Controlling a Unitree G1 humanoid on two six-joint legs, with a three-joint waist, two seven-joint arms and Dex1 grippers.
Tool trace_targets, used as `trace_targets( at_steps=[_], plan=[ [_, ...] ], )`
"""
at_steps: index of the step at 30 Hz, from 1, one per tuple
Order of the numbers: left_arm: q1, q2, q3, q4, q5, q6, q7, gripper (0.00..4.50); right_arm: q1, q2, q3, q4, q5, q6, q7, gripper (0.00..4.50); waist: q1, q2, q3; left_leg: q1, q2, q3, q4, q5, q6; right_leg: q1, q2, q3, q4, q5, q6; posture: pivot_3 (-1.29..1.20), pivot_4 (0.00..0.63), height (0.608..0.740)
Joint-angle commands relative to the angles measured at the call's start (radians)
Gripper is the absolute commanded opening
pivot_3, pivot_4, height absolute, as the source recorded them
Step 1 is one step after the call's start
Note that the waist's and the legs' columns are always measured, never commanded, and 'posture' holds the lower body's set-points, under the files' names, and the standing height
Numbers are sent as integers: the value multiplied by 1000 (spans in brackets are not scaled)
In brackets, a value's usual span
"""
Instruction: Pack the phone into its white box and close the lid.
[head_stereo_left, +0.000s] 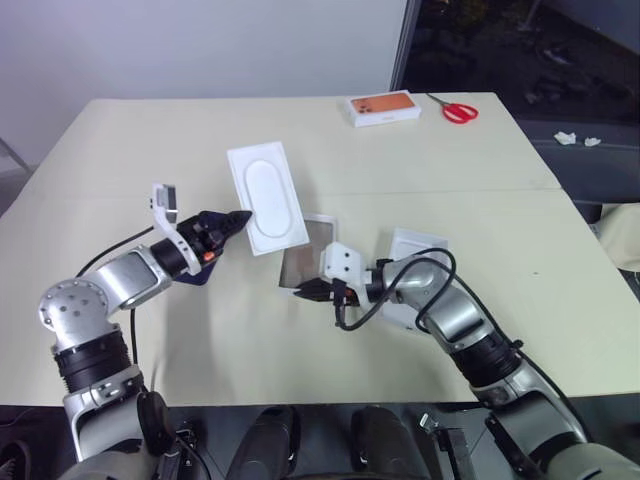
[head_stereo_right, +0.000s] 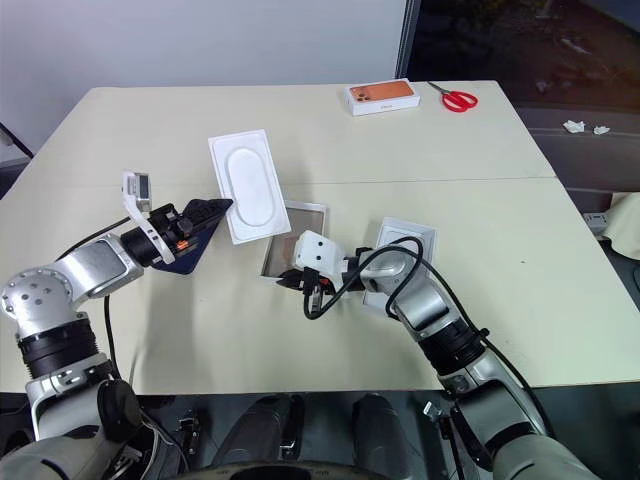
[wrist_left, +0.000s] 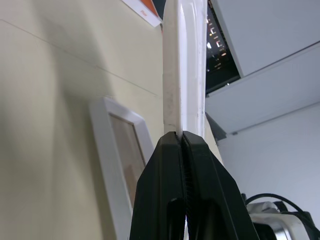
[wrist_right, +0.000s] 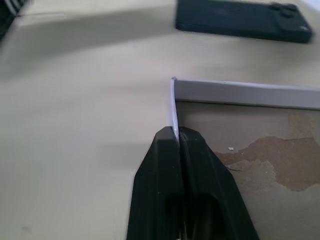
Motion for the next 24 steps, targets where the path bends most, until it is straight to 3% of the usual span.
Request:
trace_targets(
  at_steps=[1, 6, 17, 24],
  plan=[
    [23, 10, -16, -25, -46, 4, 18, 0, 3, 2, 8, -56, 9, -10, 14, 1984, 0, 0, 0, 0, 0, 0, 0, 0, 0, 0, 0, 0, 0, 0, 0, 0, 150, 740],
    [64, 14, -58, -44, -53, 4, 20, 0, -3, -13, -29, -94, 22, -14, 9, 4467, 2, 0, 0, 0, 0, 0, 0, 0, 0, 0, 0, 0, 0, 0, 0, 0, 150, 740],
    [96, 63, -221, -58, 47, -15, -75, 0, 27, -224, -208, -200, 185, 80, 129, 4467, 2, 0, 0, 0, 0, 0, -1, -3, 4, 1, -1, 0, -1, 0, 0, 0, 150, 740],
    [78, 81, -275, -32, 125, -30, -136, 0, 31, -241, -243, -166, 170, 54, 84, 4467, 2, 0, 0, 0, 0, 0, -2, -2, 4, 0, -1, 1, -1, 0, 0, 0, 150, 740]
  ],
)
